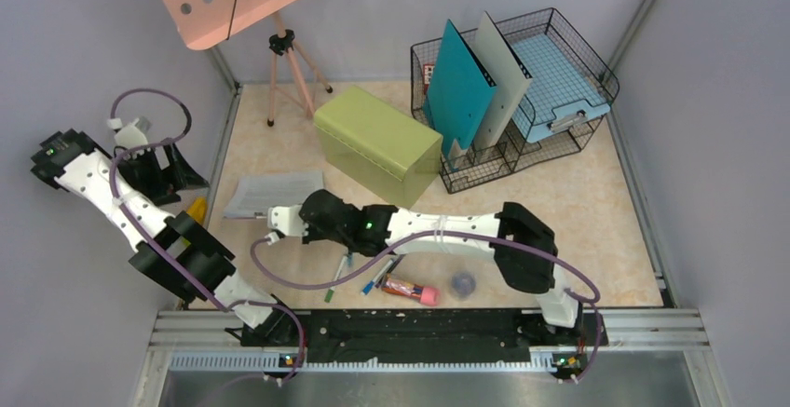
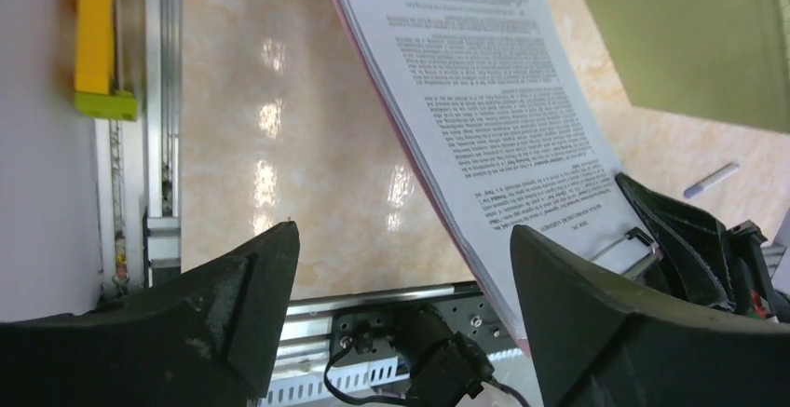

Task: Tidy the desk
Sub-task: Pick up the folder from the corner of the board, then place the folder in the storage box.

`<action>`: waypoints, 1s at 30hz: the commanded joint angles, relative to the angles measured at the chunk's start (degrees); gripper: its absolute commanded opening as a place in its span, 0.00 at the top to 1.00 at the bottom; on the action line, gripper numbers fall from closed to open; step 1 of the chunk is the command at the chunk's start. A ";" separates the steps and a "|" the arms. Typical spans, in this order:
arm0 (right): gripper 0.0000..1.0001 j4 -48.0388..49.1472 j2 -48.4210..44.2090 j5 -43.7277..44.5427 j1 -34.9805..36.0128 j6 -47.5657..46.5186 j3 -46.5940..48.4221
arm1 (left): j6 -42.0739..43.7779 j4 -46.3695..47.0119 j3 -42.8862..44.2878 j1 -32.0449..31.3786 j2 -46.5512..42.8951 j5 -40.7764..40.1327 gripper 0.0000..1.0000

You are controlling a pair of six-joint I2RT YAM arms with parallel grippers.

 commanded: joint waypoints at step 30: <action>1.00 -19.23 -26.06 -33.07 -25.78 19.22 18.71 | 9.26 -0.86 17.95 -16.75 -8.35 24.43 0.02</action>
